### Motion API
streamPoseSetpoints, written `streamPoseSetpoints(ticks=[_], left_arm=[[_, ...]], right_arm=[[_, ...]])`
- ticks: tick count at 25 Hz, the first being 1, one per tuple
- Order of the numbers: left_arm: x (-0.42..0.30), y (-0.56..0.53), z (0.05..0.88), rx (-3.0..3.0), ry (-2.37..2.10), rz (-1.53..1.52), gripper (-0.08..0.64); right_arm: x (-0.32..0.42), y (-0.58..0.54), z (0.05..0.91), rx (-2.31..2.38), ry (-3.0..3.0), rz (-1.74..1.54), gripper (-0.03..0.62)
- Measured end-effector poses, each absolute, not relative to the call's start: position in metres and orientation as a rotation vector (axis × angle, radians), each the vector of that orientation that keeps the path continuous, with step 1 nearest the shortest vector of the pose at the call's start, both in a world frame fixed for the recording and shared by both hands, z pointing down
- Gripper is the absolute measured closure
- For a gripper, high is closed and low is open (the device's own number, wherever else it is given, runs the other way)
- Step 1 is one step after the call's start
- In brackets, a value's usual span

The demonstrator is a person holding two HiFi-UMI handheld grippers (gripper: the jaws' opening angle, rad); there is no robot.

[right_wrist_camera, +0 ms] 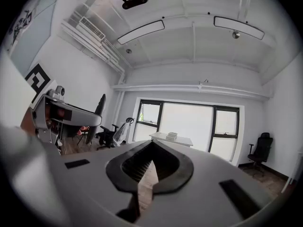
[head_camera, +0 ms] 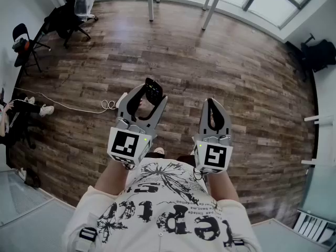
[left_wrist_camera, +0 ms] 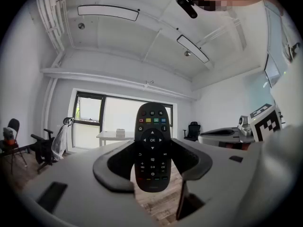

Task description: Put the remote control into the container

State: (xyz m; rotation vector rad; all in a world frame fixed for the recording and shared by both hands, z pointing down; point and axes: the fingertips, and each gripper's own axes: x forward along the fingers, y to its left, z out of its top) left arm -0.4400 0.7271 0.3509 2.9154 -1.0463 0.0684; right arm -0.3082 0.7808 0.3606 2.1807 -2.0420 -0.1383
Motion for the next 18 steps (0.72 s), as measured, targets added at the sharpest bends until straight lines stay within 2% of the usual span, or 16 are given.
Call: streamPoseSetpoints(ticks=[18], left_arm=[[-0.431, 0.720, 0.363, 2.884, -0.994, 0.062, 0.311]], right_arm=[[-0.312, 0.775, 0.369, 2.129, -2.086, -0.108, 0.591]])
